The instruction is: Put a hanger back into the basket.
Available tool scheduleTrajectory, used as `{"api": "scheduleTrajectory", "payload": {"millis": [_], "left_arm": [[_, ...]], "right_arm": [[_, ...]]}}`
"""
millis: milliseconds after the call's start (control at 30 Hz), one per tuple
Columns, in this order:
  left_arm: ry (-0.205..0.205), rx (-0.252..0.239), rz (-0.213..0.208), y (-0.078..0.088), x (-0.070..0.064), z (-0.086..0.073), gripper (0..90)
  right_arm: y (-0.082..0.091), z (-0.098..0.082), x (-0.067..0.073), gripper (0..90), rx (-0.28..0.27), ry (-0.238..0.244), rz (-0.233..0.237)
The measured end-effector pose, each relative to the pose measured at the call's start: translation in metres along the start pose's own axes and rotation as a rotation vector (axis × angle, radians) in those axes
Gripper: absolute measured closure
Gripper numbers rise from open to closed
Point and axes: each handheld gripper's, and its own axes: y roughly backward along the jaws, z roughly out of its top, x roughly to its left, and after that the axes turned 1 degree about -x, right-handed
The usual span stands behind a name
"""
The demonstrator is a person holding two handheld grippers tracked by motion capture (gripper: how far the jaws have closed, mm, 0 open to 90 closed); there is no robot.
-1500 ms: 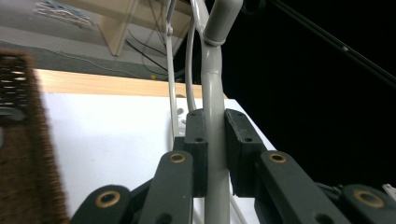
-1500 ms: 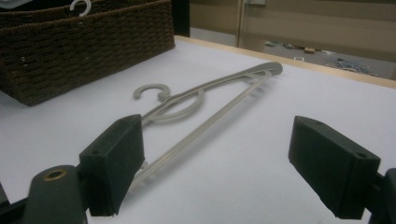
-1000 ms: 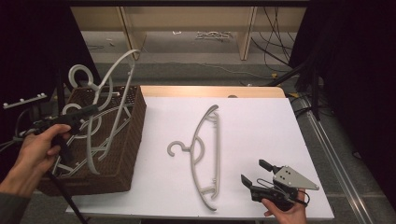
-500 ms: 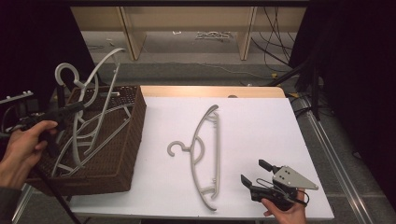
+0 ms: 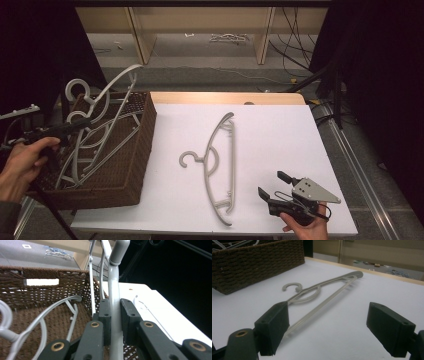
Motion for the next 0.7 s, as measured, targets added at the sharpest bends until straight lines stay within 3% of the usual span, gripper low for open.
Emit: {"api": "scheduleTrajectory", "payload": {"millis": [33, 100, 333, 567, 700], "left_arm": [[-0.001, -0.001, -0.002, 0.002, 0.002, -0.001, 79.9], [-0.005, 0.002, -0.012, 0.005, 0.005, -0.003, 79.9], [-0.005, 0.03, -0.033, 0.01, 0.017, -0.007, 79.8], [-0.015, 0.056, -0.051, 0.012, 0.021, -0.012, 80.0], [0.0, 0.029, -0.053, 0.014, 0.025, -0.01, 80.1]], "right_arm": [[0.001, 0.0, 0.0, 19.4, 0.015, -0.004, 0.003], [-0.002, -0.001, 0.0, 19.4, -0.021, -0.01, 0.005], [-0.001, -0.001, -0.001, 19.4, -0.007, 0.0, 0.001], [-0.002, -0.001, -0.001, 19.4, -0.015, 0.0, -0.007], [-0.001, -0.001, -0.001, 19.4, -0.008, 0.001, -0.004]]}}
